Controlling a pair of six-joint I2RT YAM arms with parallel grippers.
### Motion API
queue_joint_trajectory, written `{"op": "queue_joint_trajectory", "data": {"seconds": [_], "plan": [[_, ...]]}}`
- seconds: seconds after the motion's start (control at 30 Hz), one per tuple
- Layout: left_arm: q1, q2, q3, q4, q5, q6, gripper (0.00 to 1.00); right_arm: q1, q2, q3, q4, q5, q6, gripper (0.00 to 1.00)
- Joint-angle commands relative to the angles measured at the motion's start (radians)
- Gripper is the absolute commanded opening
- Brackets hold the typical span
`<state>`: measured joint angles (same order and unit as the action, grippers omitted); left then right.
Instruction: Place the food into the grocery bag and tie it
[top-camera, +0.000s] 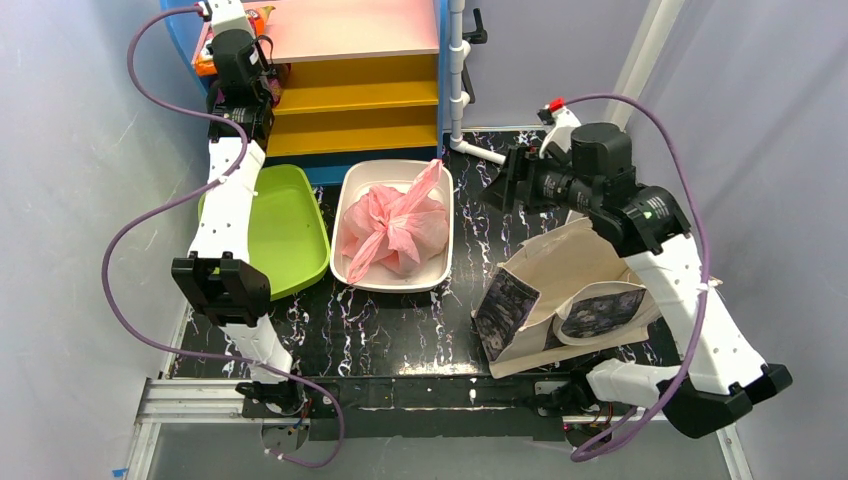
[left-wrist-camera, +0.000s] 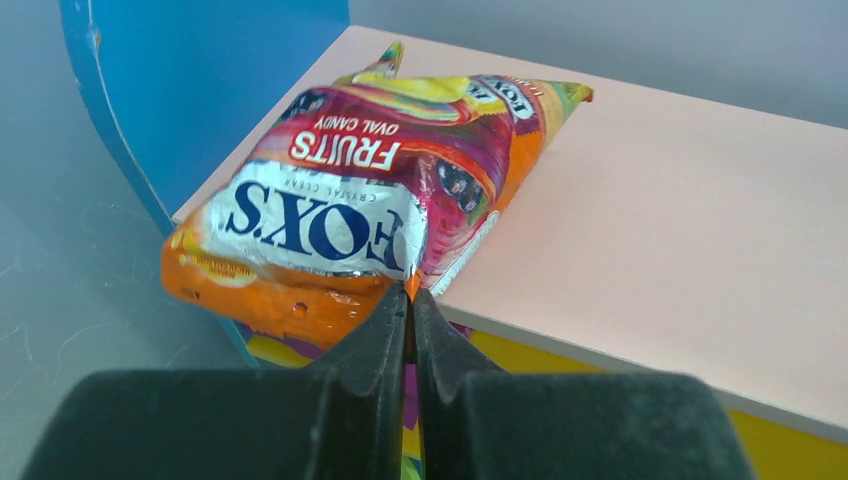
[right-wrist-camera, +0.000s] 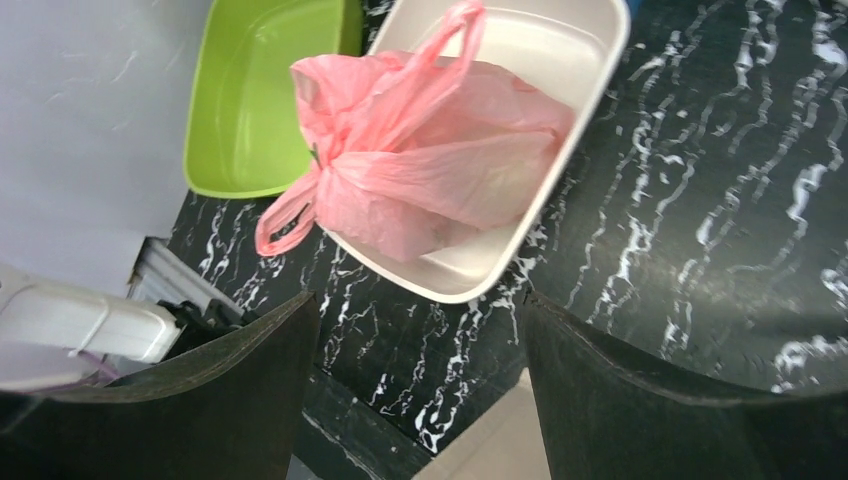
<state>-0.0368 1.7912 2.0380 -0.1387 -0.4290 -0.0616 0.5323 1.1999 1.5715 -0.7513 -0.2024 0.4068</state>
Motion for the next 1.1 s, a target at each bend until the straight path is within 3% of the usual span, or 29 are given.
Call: {"op": "queue_joint_trajectory", "data": {"seconds": [0.0,0.47,0.67,0.8,0.87,1.07], "plan": [[-0.029,-0.111,-0.022,0.033,0.035,0.038,0.0,0.003,-0.068,0.056,-0.105,0.162,0.018,0.81],[-0.105,-0.259,-0.109,0.053,0.128,0.048,0.0,0.002,-0.198,-0.039,-0.198,0.316,0.025,0.8],[-0.192,-0.31,-0.153,0.039,0.214,0.058,0.0,0.003,-0.258,-0.054,-0.275,0.476,0.066,0.79],[-0.279,-0.279,-0.096,-0.02,0.412,0.116,0.0,0.002,-0.336,-0.136,-0.234,0.531,0.005,0.84],[-0.302,-0.272,-0.108,-0.021,0.515,0.142,0.0,0.002,-0.303,-0.102,-0.249,0.46,-0.014,0.92],[-0.324,-0.287,-0.133,-0.017,0.554,0.201,0.0,0.003,-0.053,0.04,-0.405,0.414,0.104,0.92]]}}
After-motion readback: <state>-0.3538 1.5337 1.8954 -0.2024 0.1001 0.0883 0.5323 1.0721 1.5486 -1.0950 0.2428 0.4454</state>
